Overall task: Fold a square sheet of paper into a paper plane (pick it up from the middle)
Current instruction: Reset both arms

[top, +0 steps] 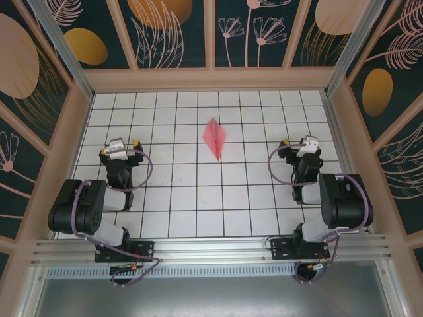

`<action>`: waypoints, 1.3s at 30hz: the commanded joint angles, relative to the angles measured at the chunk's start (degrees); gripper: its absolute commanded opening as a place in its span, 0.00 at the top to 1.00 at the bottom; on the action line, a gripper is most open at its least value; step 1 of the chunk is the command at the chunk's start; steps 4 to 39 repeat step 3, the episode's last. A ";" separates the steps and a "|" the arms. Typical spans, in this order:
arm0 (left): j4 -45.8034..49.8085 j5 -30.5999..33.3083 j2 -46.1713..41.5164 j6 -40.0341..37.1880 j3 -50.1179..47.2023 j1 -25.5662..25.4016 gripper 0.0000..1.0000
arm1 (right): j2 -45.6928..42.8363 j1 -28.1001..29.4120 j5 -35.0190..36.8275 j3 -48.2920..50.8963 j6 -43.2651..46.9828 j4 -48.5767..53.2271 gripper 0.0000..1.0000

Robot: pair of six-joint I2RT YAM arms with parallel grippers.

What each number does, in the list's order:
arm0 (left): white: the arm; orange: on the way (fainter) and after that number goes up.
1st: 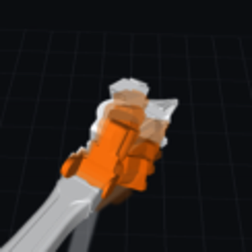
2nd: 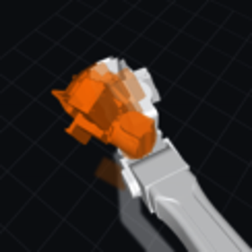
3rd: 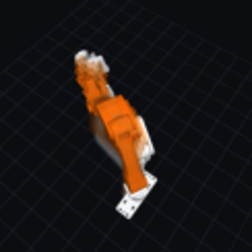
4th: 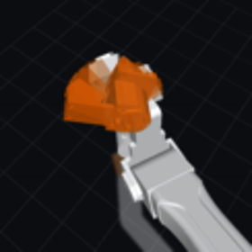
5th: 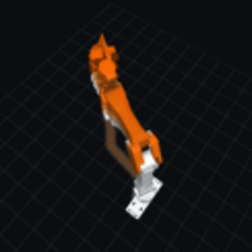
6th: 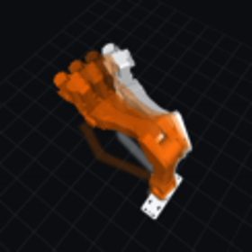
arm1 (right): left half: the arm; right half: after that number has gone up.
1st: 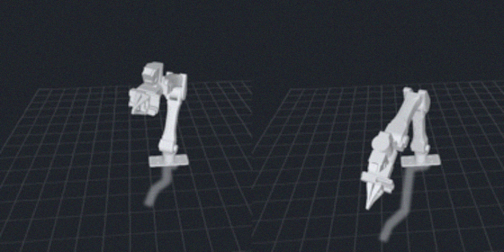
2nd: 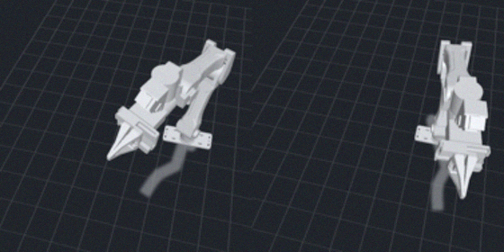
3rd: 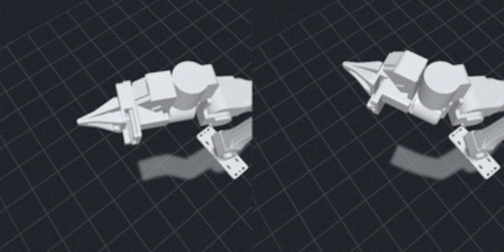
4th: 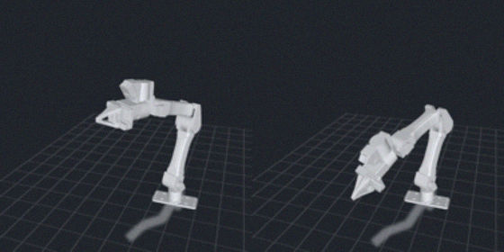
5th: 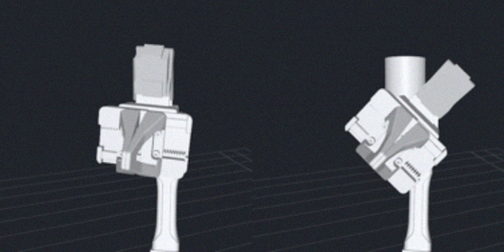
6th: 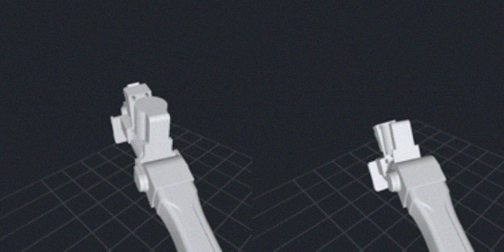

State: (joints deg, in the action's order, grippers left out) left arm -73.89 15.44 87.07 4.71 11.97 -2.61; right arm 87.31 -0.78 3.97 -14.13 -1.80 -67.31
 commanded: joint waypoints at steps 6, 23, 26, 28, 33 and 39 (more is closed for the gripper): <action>-1.61 0.38 0.44 0.48 0.60 0.33 0.01 | 0.70 -0.45 -2.63 0.74 0.95 -3.70 0.01; -1.61 0.38 0.44 0.48 0.60 0.33 0.01 | 0.70 -0.45 -2.63 0.74 0.95 -3.70 0.01; -1.61 0.38 0.44 0.48 0.60 0.33 0.01 | 0.70 -0.45 -2.63 0.74 0.95 -3.70 0.01; -1.61 0.38 0.44 0.48 0.60 0.33 0.01 | 0.70 -0.45 -2.63 0.74 0.95 -3.70 0.01; -1.61 0.38 0.44 0.48 0.60 0.33 0.01 | 0.70 -0.45 -2.63 0.74 0.95 -3.70 0.01; -1.61 0.38 0.44 0.48 0.60 0.33 0.01 | 0.70 -0.45 -2.63 0.74 0.95 -3.70 0.01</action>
